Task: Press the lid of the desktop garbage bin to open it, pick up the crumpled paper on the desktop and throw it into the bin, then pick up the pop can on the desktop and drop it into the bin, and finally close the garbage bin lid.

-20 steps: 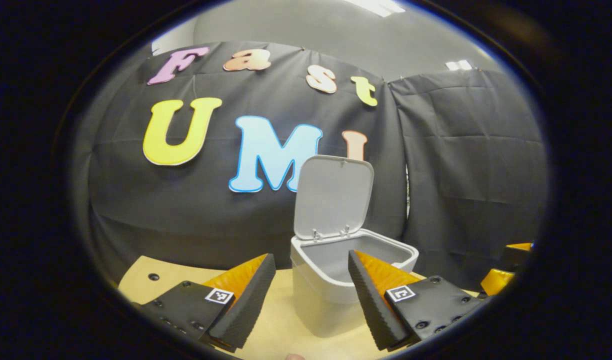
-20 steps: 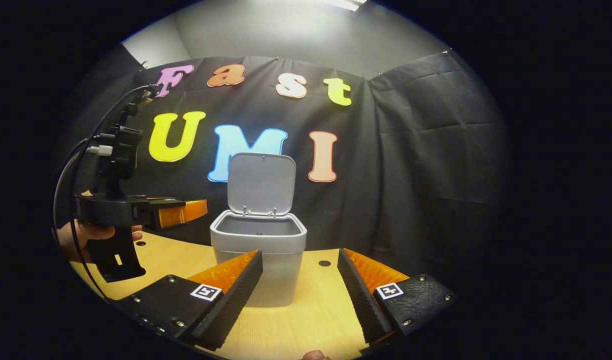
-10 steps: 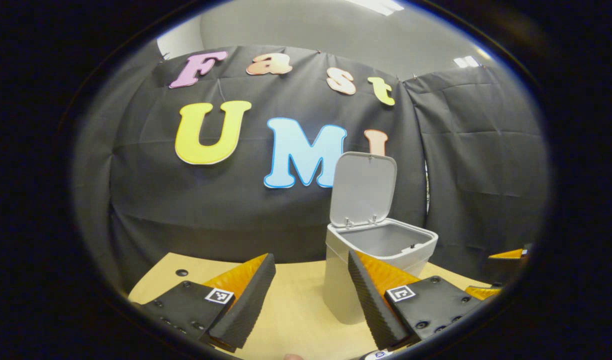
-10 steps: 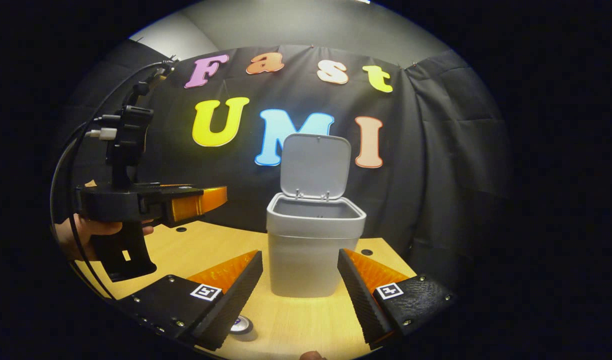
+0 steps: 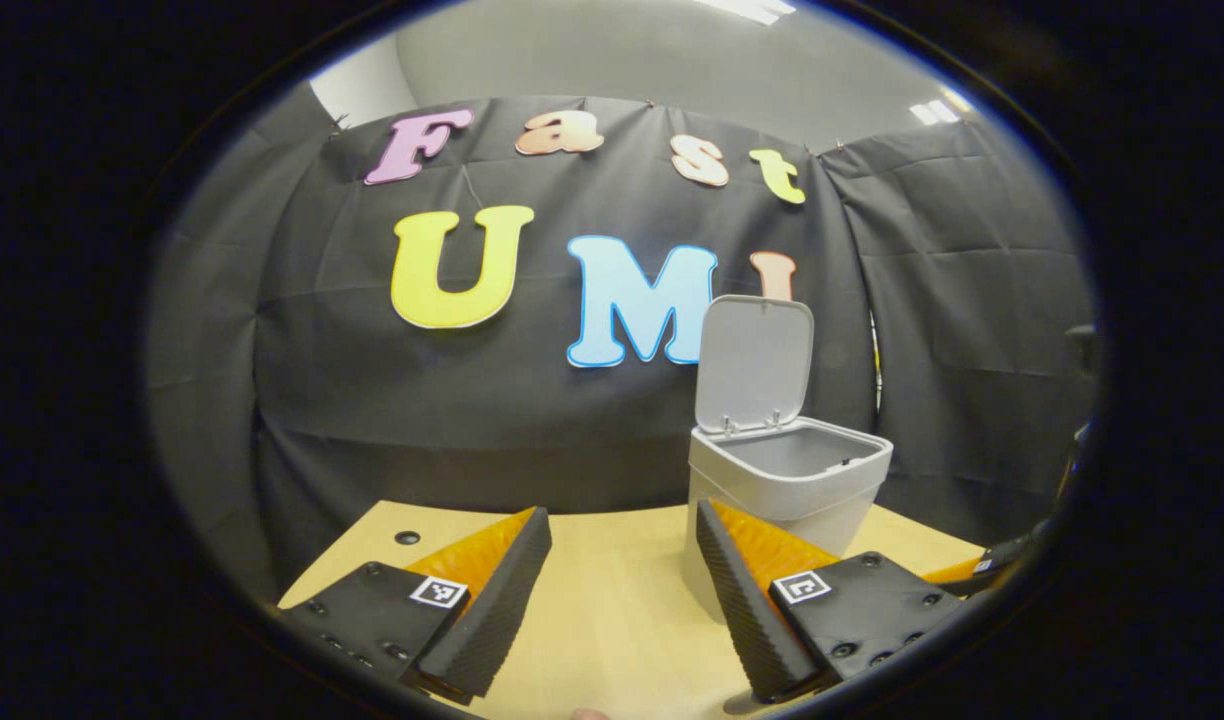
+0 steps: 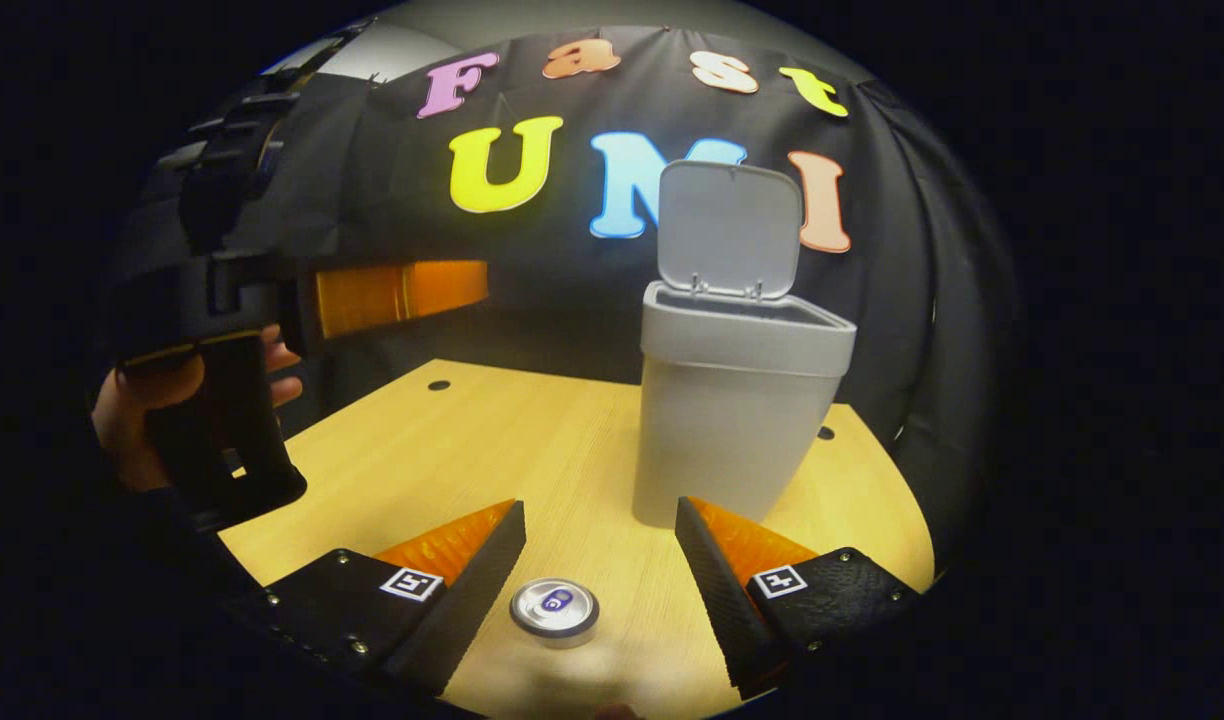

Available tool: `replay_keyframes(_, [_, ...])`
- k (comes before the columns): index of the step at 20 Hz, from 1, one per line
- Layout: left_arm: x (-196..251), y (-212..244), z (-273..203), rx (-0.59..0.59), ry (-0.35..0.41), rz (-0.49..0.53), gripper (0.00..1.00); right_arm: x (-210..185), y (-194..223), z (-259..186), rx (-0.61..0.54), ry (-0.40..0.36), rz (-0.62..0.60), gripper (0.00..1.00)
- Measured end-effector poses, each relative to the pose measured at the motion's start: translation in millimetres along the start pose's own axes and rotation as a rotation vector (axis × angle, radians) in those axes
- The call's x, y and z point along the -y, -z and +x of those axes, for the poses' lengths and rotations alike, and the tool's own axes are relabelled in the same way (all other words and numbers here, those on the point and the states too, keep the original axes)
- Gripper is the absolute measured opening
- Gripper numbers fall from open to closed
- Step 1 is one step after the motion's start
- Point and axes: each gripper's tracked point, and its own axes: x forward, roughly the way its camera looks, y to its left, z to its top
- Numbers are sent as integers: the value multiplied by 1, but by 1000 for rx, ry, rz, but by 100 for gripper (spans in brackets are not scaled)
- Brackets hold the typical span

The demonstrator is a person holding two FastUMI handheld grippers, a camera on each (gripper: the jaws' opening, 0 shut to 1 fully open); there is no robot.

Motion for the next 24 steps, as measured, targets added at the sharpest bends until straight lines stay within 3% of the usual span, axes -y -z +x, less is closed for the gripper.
replay_keyframes(4, [-8, 12, -11, -30, -23, -10, 100, -16, 31, 8, -114, -65, -6, 97])
replay_keyframes(6, [-11, 16, -16, -40, -32, -13, 95, -18, 47, 9, -163, -70, -11, 97])
replay_keyframes(7, [-12, 17, -18, -44, -35, -14, 100, -19, 55, 8, -185, -73, -11, 97])
replay_keyframes(12, [-18, 32, -34, -75, -46, -6, 100, -23, 85, 14, -284, -101, 0, 97])
replay_keyframes(13, [-20, 33, -36, -82, -49, -9, 95, -23, 90, 14, -300, -102, -1, 97])
replay_keyframes(16, [-21, 34, -42, -88, -53, -23, 95, -23, 100, 20, -333, -111, 1, 97])
replay_keyframes(17, [-21, 35, -44, -88, -54, -21, 100, -23, 102, 21, -340, -113, 4, 97])
replay_keyframes(18, [-21, 34, -44, -88, -54, -16, 95, -24, 105, 21, -345, -114, 7, 97])
replay_keyframes(20, [-23, 35, -45, -93, -56, -7, 95, -24, 107, 21, -353, -115, 5, 97])
replay_keyframes(21, [-23, 35, -46, -95, -55, -6, 95, -23, 108, 21, -356, -116, 3, 96])
replay_keyframes(22, [-24, 34, -46, -96, -57, -8, 95, -22, 108, 20, -354, -116, 1, 88])
replay_keyframes(24, [-25, 35, -46, -96, -56, -12, 95, -21, 108, 19, -354, -113, -1, 86])
